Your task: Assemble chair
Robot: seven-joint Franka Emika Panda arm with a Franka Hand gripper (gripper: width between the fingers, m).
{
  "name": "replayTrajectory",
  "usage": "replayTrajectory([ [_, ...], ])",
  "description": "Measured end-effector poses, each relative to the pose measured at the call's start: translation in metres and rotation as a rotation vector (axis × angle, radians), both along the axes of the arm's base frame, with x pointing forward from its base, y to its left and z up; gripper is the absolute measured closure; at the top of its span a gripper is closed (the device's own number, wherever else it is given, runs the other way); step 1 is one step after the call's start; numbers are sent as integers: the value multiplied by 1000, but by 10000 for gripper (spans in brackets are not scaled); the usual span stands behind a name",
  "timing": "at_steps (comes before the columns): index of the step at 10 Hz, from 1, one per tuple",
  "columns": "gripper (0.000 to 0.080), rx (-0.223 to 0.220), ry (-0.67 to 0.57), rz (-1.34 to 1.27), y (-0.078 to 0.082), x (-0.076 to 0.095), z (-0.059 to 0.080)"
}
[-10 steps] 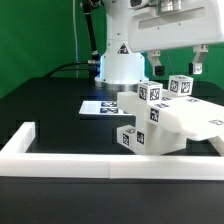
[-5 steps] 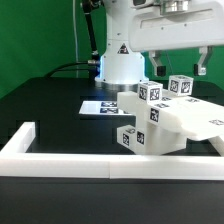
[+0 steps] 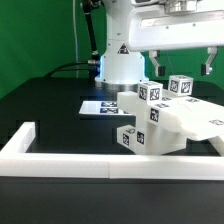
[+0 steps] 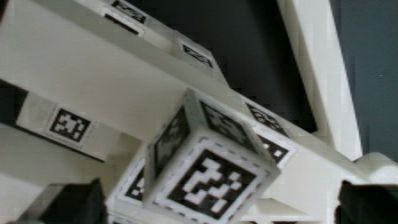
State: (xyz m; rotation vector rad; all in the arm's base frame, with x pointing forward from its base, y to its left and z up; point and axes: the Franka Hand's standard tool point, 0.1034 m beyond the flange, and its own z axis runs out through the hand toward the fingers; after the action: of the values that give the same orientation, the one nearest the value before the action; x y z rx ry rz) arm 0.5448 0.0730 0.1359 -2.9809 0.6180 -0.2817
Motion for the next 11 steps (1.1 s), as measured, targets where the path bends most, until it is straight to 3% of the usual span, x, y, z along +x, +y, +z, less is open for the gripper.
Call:
replayTrajectory([
  [7, 150, -151, -31, 571, 2, 3, -1],
  [9, 150, -182, -27, 680, -1, 3, -2],
  [11, 150, -183, -20, 662, -2, 3, -5],
])
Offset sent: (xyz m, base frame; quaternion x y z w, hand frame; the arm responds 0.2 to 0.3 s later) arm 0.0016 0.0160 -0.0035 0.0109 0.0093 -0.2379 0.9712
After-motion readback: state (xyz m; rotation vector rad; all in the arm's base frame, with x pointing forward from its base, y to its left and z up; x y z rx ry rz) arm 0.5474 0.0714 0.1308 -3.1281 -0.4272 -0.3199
